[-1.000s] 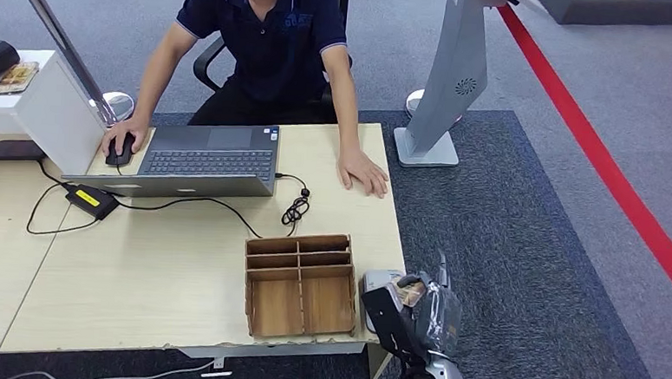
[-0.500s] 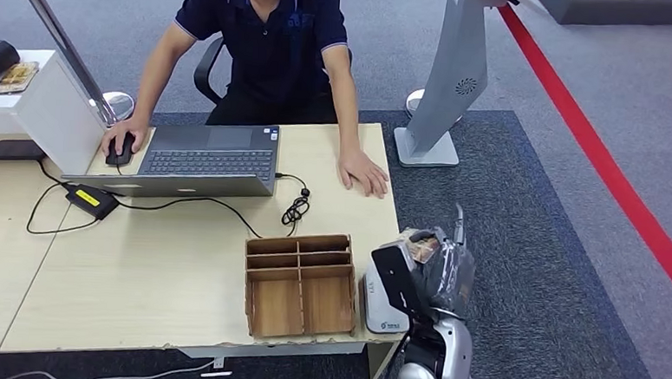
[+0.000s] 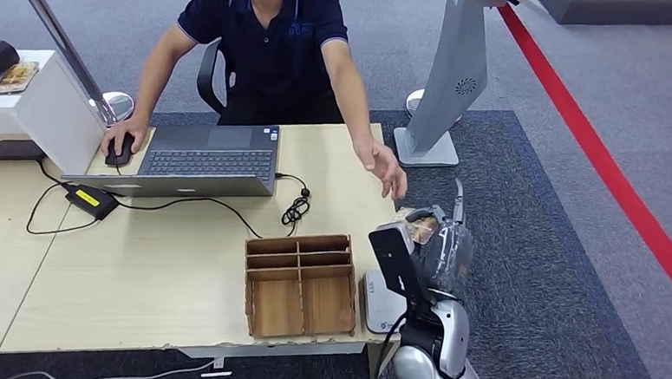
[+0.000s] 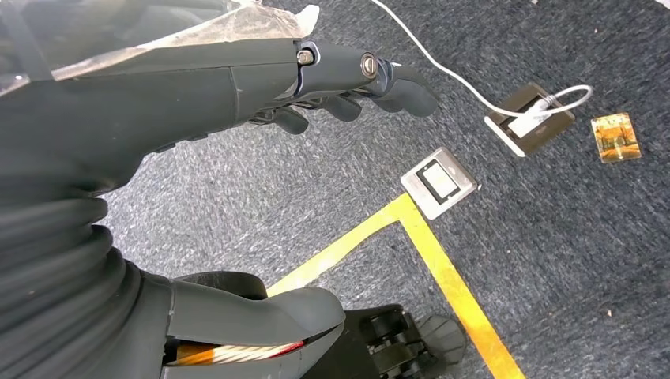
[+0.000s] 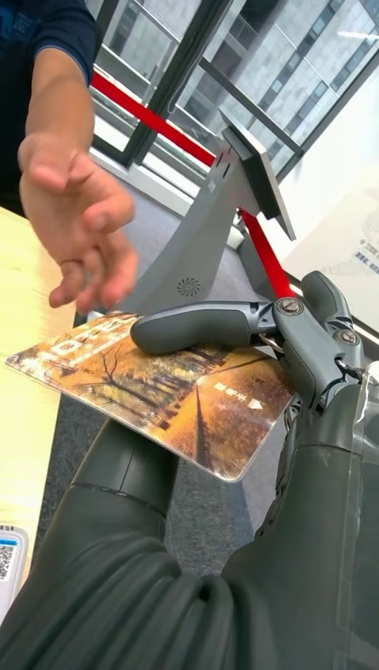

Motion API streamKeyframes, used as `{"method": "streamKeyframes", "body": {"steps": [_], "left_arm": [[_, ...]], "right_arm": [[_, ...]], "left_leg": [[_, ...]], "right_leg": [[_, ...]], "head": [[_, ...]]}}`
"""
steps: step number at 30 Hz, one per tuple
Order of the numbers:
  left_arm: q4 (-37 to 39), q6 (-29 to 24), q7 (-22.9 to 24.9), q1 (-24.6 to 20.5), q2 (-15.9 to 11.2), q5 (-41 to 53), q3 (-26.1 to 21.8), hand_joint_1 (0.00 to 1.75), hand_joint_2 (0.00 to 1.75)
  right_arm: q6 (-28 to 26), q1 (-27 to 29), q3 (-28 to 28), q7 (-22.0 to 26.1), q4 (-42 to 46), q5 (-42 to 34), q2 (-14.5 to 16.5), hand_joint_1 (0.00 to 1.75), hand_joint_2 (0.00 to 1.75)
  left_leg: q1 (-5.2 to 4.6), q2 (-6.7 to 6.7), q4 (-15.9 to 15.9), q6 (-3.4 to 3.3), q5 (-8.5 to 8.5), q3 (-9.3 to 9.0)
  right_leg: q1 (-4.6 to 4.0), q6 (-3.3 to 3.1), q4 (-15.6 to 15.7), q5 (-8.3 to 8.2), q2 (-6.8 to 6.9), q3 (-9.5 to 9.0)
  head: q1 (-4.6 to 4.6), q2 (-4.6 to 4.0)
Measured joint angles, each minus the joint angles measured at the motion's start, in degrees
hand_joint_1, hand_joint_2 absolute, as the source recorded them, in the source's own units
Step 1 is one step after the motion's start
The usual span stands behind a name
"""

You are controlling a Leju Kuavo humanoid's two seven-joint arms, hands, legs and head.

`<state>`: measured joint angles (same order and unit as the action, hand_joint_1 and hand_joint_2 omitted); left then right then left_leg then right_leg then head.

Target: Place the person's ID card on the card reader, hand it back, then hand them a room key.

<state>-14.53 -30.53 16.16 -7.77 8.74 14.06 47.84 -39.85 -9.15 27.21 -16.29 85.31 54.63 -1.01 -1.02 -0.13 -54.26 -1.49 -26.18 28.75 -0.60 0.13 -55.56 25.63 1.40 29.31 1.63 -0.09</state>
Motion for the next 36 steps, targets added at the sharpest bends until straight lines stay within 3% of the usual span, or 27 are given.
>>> {"method": "streamKeyframes", "body": {"steps": [13,16,17,20,21,36], "left_arm": [[0.0,0.0,-0.22,-0.01,0.0,0.08,0.0,0.0,1.75],[0.0,0.01,-0.24,-0.02,0.0,0.12,0.0,0.0,1.75],[0.0,0.02,-0.25,-0.02,0.0,0.13,0.0,0.0,1.75],[0.0,0.02,-0.29,-0.02,0.0,0.17,0.0,0.0,1.75],[0.0,0.02,-0.29,-0.02,0.0,0.19,0.0,0.0,1.75],[0.0,0.02,-0.29,-0.04,0.0,0.24,0.02,0.0,1.75]], "right_arm": [[0.0,-0.44,0.42,0.17,-0.03,-0.56,0.43,1.72,1.75],[0.0,-0.57,0.42,0.49,-0.07,-0.67,0.48,1.65,1.75],[0.0,-0.63,0.43,0.6,-0.08,-0.7,0.51,1.4,1.75],[0.0,-0.84,0.46,0.73,-0.1,-0.69,0.69,0.18,1.75],[0.0,-0.88,0.49,0.74,-0.11,-0.57,0.77,0.0,1.75],[0.0,-1.13,0.55,1.23,-0.57,0.47,1.56,0.0,1.75]], "left_leg": [[0.0,0.0,0.0,0.0,0.0,0.01],[0.0,0.0,0.0,0.0,0.0,0.01],[0.0,0.0,0.0,0.0,0.0,0.01],[0.0,0.0,0.0,0.0,0.0,0.01],[0.0,0.0,0.0,0.0,0.0,0.01],[0.0,0.0,0.0,0.0,0.0,0.01]], "right_leg": [[0.0,0.0,0.0,0.0,0.0,0.0],[0.0,0.0,0.0,0.0,0.0,0.0],[0.0,0.0,0.0,0.0,0.0,0.0],[0.0,0.0,0.0,0.0,0.0,0.0],[0.0,0.0,0.0,0.0,0.0,0.0],[0.0,0.0,0.0,0.0,0.0,0.01]], "head": [[0.01,0.0],[0.01,0.0],[0.01,0.0],[0.01,0.0],[0.0,0.0],[0.01,0.0]]}}
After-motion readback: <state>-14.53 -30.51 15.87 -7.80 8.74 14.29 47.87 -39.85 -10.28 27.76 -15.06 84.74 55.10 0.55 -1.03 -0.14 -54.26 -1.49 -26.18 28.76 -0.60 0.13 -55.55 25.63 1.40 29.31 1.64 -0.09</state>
